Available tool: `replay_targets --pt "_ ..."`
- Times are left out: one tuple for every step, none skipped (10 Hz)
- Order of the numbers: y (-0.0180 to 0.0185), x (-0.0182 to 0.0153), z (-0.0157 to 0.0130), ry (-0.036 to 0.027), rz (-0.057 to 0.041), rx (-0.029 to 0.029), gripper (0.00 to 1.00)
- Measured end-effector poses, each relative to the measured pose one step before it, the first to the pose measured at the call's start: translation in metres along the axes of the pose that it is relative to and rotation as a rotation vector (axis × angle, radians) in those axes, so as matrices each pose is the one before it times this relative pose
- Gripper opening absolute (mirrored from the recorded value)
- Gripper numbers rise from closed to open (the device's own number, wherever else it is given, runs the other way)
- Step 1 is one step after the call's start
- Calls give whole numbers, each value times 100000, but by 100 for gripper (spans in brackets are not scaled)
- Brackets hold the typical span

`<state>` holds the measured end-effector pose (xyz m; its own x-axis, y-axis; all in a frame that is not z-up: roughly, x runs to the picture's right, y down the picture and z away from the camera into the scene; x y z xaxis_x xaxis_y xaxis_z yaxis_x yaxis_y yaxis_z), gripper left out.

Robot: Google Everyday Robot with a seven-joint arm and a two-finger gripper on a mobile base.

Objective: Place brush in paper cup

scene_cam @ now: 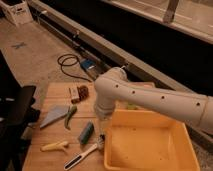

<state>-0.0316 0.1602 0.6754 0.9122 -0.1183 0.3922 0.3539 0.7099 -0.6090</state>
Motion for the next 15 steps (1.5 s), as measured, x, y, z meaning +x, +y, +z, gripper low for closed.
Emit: replay_targets --pt "39 -1078 617 171 -2053 -1239 62" --pt "117 -818 883 -330 -1649 -1752 62" --pt "463 -57 989 -1370 76 -2272 62" --pt "395 -119 769 -1408 -52 -1928 62" --pt "421 -329 998 -1896 -239 -2066 62" --pt "450 -124 821 -1885 479 -1575 62" --pt "459 106 658 -1839 928 -1265 62" --pt "419 26 701 -3211 344 -539 62" --pt "188 205 105 -1149 520 178 62" --pt "-10 -66 22 -62 -127 -45 62" --pt "-22 -103 39 11 -250 -105 62" --pt "37 119 -42 -17 231 109 62" --pt "-30 -65 40 -272 -68 -124 62" --pt "5 -129 332 -437 -193 -631 62" --pt "-20 -54 918 -526 17 -1203 62"
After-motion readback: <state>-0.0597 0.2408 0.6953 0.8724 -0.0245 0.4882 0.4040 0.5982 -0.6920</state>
